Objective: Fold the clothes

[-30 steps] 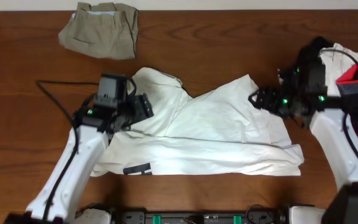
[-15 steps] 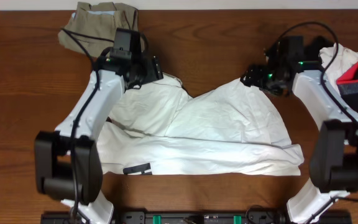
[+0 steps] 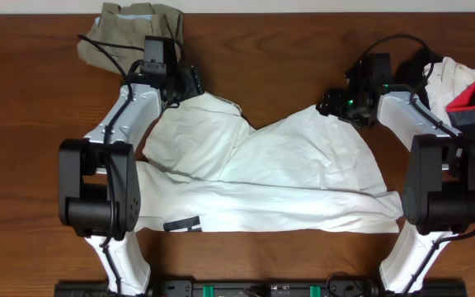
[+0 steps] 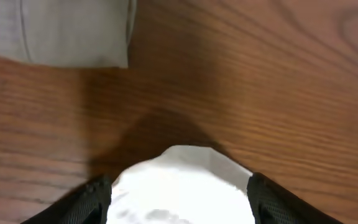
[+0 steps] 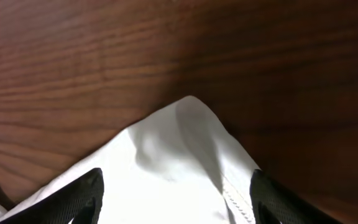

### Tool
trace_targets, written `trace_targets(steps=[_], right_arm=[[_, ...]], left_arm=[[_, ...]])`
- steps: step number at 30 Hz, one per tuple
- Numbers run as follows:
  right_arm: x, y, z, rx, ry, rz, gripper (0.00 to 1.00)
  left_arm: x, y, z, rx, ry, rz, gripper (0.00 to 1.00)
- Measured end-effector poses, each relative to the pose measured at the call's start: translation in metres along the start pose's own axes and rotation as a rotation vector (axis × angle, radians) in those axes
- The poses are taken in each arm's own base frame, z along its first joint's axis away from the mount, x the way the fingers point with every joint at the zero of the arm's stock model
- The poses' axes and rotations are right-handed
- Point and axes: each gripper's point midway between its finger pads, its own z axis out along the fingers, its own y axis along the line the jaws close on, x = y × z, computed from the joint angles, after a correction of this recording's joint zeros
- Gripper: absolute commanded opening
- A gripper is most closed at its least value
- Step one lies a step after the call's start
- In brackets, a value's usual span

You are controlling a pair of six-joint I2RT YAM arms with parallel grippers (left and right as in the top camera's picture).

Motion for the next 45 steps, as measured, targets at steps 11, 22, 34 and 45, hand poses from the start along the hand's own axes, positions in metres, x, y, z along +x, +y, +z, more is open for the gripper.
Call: trace_targets(steps=[11,22,34,45], right_arm=[[-0.003,0.016,0.013,-0.021,-0.026,-0.039,0.66],[0.001,0.021,0.017,-0.024,-0.013,-0.017,0.50],[0.004,0.016,0.019,-0.003,-0.005,0.011,0.01],[0.002,-0.003,0.015,0.034,0.001,0.076,0.01]], left_arm=[[0.006,0.005,0.020,-0.005,0.014,-0.002,0.73],[0.014,0.012,0.042,-0.013,0.031,-0.009,0.62],[0.016,0.014,0.046,-0.015,0.036,-0.011,0.07],[0.011,0.011,0.046,-0.005,0.014,-0.005,0.06]])
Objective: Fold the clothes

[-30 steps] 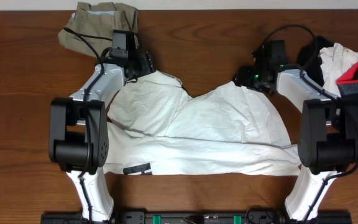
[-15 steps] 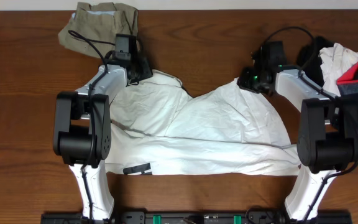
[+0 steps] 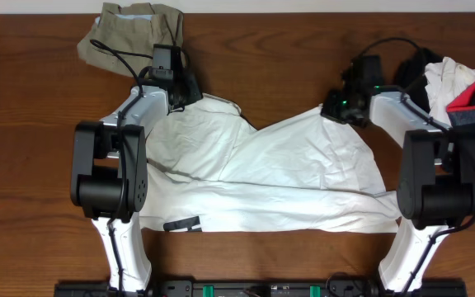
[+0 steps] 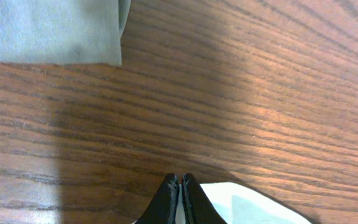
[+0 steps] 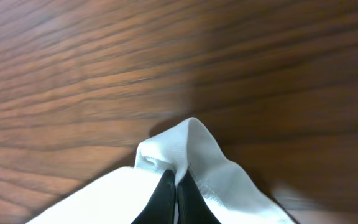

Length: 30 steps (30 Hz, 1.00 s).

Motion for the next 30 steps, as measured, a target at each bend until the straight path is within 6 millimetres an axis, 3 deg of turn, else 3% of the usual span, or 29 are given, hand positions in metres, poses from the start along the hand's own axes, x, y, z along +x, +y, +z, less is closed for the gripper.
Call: trace_targets(steps=[5,13,19,23,30], right_arm=[[-0.015,-0.013,-0.009,-0.020,-0.018,0.048,0.01],[-0.035,-0.011,-0.029,-0.082,-0.016,0.090,0.01],[-0.046,-0.014,-0.042,-0.087,-0.015,0.117,0.01],[-0.052,-0.020,-0.051,-0.083,-0.010,0.141,0.01],[-0.065,-0.037,-0.064,-0.073,-0.034,0.184,0.01]], left_arm=[[-0.013,-0.008,-0.014,0.019,-0.044,0.007,0.06],[-0.055,-0.037,-0.083,0.083,-0.191,0.030,0.06],[-0.068,-0.048,-0.120,0.108,-0.251,0.038,0.06],[-0.071,-0.038,-0.126,0.094,-0.256,0.021,0.06],[-0.079,0.003,-0.130,0.036,-0.250,-0.051,0.06]])
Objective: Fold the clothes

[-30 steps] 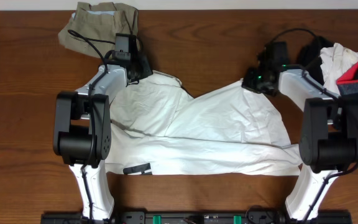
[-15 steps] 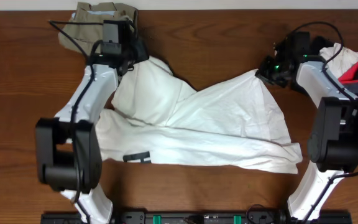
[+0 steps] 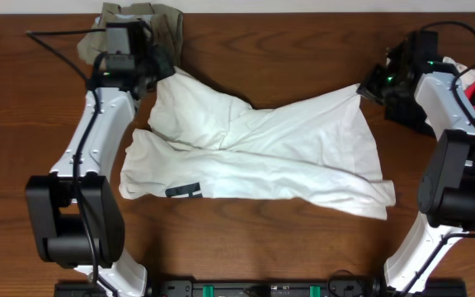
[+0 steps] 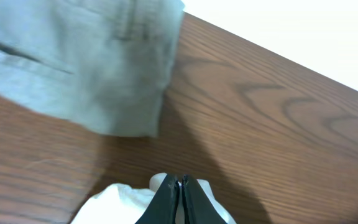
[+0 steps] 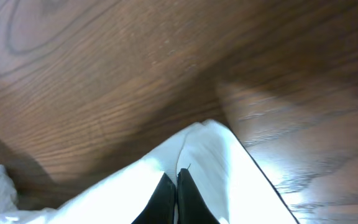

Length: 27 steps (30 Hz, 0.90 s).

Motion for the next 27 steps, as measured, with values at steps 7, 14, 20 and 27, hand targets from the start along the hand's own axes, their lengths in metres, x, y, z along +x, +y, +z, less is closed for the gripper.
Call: trace_targets(steps=[7,14,20,27], right_arm=[[-0.002,-0.007,-0.003,0.008,-0.003,0.016,0.01],[-0.003,-0.014,-0.003,0.038,-0.006,0.032,0.02],[-0.003,-0.027,-0.004,0.108,-0.019,0.065,0.02],[-0.013,-0.046,-0.012,0.140,-0.052,0.150,0.02]], left_arm=[[-0.011,0.029,-0.004,-0.042,-0.015,-0.048,0.06],[-0.015,0.043,-0.007,-0.061,-0.022,-0.081,0.06],[-0.018,0.049,-0.008,-0.069,-0.027,-0.092,0.06],[-0.024,0.071,-0.013,-0.100,-0.039,-0.131,0.06]])
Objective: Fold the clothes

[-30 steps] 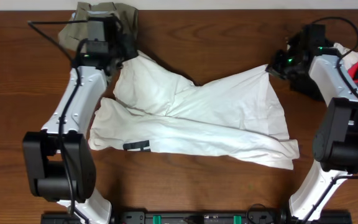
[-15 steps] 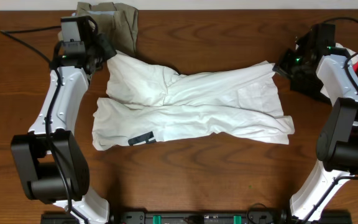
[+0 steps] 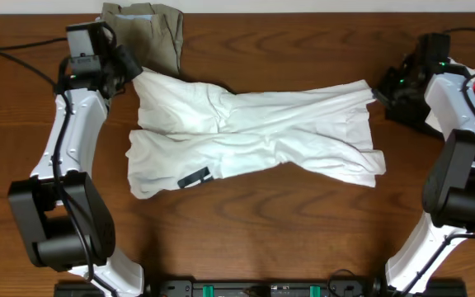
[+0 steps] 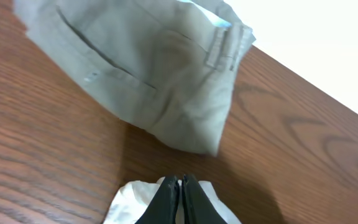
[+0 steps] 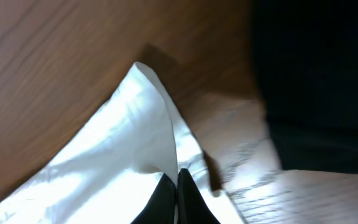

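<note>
A white garment lies stretched wide across the wooden table, rumpled through the middle, with a black label near its front left. My left gripper is shut on its far left corner, next to folded khaki trousers. My right gripper is shut on the far right corner. In both wrist views the black fingers are pressed together with white cloth between them.
The khaki trousers lie at the far left edge, just beyond my left gripper. A heap of white, red and dark clothes sits at the far right, close behind my right gripper. The dark cloth fills the right wrist view's right side.
Both grippers, still shut on the corners, have moved further apart. The garment's far edge is now pulled out straighter and wider, and its body has shifted a little toward the far side.
At first both grippers stood open around the garment's two far corners. Then each was shut on its corner. After that the corners were held apart toward the far left and far right, and now the garment is stretched wide between them.
</note>
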### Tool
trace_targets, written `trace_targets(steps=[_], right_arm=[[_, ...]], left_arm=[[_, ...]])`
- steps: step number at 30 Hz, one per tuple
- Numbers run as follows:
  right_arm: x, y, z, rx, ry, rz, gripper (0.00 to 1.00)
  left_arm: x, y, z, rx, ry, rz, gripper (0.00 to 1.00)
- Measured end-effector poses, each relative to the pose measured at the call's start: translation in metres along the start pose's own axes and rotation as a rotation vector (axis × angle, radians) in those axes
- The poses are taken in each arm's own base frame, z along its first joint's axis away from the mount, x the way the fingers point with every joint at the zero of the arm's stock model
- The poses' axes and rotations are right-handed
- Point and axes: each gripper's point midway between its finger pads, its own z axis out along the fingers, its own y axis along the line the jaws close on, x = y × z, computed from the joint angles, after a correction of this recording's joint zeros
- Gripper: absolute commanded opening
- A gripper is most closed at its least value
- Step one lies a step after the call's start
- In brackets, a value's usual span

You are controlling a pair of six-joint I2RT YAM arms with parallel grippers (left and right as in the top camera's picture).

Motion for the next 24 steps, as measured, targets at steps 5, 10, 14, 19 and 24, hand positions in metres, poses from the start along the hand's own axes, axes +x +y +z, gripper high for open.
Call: trace_targets(steps=[5,10,14,19,24], right_arm=[[-0.010,-0.015,-0.004,0.010,-0.015,0.043,0.01],[-0.012,-0.012,-0.005,-0.019,-0.017,0.033,0.30],[-0.010,-0.001,-0.007,-0.075,0.000,-0.006,0.35],[-0.009,0.008,-0.019,-0.090,0.033,-0.032,0.37],[0.000,0.014,-0.040,-0.087,0.064,-0.087,0.81]], left_arm=[[-0.003,0.007,-0.001,-0.009,-0.006,-0.010,0.11],[-0.004,0.005,-0.001,-0.002,-0.006,-0.027,0.65],[-0.004,-0.003,-0.001,0.042,-0.002,-0.032,0.71],[0.000,-0.008,-0.003,0.075,0.023,-0.034,0.71],[0.027,-0.015,-0.014,0.110,0.143,-0.053,0.70]])
